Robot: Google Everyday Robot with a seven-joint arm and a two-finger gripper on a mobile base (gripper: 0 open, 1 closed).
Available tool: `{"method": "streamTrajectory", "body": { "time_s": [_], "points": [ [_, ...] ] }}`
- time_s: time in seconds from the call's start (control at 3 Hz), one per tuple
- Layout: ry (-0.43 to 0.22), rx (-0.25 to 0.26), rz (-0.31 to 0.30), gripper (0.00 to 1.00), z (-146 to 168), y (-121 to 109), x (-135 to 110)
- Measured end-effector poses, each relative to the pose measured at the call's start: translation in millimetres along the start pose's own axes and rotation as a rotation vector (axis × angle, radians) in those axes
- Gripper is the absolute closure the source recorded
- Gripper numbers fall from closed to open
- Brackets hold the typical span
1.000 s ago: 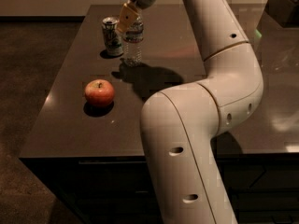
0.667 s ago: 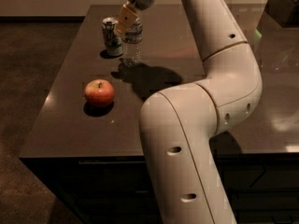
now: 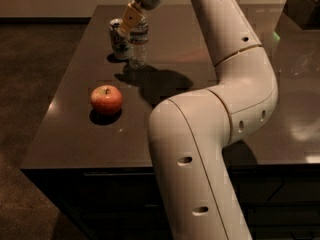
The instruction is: Move water bottle near 7up can
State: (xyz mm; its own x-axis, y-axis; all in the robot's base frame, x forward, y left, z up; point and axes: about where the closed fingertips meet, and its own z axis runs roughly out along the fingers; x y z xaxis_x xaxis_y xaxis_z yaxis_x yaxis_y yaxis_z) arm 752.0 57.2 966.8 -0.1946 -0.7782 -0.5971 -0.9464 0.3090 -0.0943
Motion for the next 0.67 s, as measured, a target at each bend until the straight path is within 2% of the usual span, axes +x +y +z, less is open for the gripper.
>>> {"method": "streamTrajectory", "body": {
  "time_s": [0.33,0.67],
  "points": [
    [-0.014,0.009,0.000,0.00,5.8,-3.8,-4.5],
    [-0.014,0.009,0.000,0.00,5.8,-3.8,-4.5]
  ]
}}
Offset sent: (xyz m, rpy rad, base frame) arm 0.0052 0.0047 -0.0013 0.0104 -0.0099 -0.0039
